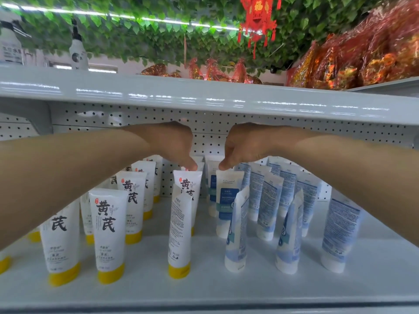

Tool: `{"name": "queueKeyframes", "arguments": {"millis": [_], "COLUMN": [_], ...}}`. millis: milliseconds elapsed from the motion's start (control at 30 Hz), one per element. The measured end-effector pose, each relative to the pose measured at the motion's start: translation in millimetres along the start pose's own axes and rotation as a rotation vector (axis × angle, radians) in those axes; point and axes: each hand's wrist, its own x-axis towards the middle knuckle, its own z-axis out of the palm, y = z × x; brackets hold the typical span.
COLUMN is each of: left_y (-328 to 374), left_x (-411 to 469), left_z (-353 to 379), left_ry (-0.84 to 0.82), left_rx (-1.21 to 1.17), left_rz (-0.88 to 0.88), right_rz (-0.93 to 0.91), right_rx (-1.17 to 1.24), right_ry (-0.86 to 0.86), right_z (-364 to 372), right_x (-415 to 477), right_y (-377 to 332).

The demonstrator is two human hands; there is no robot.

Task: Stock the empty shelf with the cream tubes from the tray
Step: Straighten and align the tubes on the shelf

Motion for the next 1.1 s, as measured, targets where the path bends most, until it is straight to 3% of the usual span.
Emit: {"name": "queueKeyframes", "arguments": {"millis": [100,333,567,833,1100], "left_y": [10,26,29,31,34], "left_x": [-15,-29,-39,-47,-53], "left_z": [-9,-4,-2,-2,-2], "left_ry": [0.025,-0.186,-0.162,-0.175,-0.162], "left_rx": [0.048,0.045,0.024,-0.042,-0.051], "left_rz": [-0.081,-0.191,-0.197,-0.187,-0.096], "right_rz": [0.036,0.162,0.185,0.211,0.175], "right_rx": [-0.028,-0.048,-0.164,-0.064,-0.011], "right_ry": [-0.005,-0.052,0.026,-0.186,-0.116], "right_z": [-5,0,2,-2,4], "right_x": [-17,-37,-51,-50,-47], "right_y": [-1,-4,-13,-23,-19]}}
